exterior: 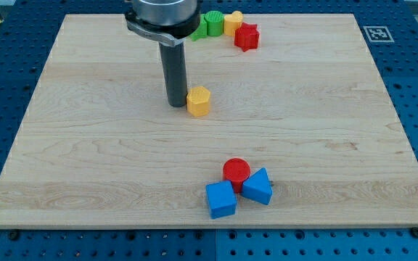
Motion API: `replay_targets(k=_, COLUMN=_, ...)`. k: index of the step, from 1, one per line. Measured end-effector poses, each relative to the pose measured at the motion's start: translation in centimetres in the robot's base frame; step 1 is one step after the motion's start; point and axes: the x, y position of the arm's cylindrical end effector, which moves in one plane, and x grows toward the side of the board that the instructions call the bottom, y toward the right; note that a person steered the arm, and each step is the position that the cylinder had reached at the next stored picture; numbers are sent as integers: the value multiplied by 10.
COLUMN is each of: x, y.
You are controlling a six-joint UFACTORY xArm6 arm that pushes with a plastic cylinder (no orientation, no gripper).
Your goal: Move the yellow hexagon to the top center
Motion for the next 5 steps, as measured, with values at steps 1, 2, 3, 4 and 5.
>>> replay_targets(k=1, x=21, y=10)
replay_targets(k=2, x=12, y=38)
replay_targets(k=3, x=-21, y=40)
replay_targets(k=4, x=12, y=41)
replay_targets(k=5, x=50, y=58)
